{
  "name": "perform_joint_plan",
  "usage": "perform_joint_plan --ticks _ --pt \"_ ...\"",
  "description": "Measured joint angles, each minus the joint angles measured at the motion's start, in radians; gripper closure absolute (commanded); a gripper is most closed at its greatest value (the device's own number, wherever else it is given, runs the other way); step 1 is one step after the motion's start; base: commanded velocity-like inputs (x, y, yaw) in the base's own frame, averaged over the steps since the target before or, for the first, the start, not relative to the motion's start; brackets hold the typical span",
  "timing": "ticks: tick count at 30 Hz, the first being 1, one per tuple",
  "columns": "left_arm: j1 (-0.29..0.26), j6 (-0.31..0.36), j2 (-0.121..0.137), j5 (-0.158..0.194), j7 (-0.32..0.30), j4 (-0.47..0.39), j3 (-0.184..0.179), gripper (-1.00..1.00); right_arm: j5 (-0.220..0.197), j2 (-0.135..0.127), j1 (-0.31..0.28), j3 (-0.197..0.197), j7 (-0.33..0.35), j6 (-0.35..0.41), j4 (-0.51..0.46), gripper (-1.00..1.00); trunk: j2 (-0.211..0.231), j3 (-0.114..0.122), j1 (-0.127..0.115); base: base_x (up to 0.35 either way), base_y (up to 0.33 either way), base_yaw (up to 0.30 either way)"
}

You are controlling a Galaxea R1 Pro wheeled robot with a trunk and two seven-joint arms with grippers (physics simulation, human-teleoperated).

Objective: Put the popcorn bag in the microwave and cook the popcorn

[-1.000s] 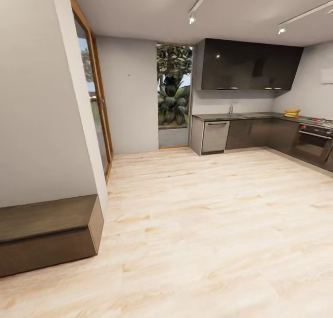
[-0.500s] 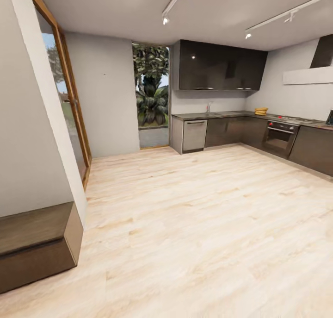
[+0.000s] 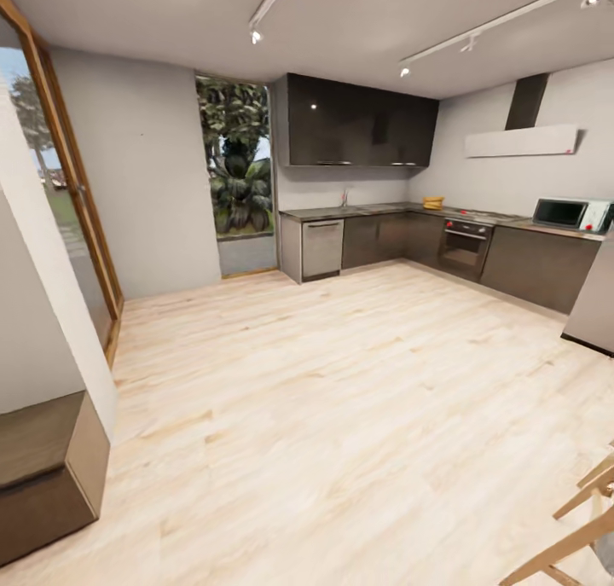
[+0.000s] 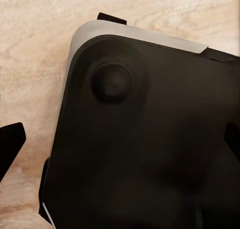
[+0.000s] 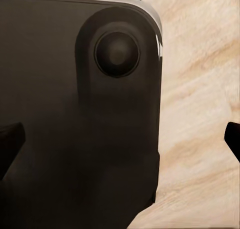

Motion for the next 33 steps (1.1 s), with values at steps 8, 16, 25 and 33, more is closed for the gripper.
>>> perform_joint_plan --ticks 8,16,25,33 --pt "0.0 -0.001 0.003 0.0 -0.007 0.0 0.0 -1.0 0.0 0.0 0.0 0.0 0.0 0.0 0.0 -1.0 0.0 0.0 0.0 0.0 0.0 -0.29" --pt "0.0 0.001 0.001 0.0 -0.006 0.0 -0.001 -1.0 0.0 0.0 0.0 0.0 0.0 -0.001 0.0 -1.0 0.0 0.0 0.0 0.0 0.0 -0.29" --pt "0.0 -0.001 -0.004 -0.006 0.006 0.002 -0.002 -1.0 0.0 0.0 0.0 0.0 0.0 -0.002 0.0 -1.0 0.0 0.0 0.0 0.0 0.0 -0.29" --pt "0.0 -0.001 -0.007 -0.007 0.006 0.002 -0.008 -1.0 0.0 0.001 0.0 0.0 -0.001 -0.003 0.0 -1.0 0.0 0.0 0.0 0.0 0.0 -0.29"
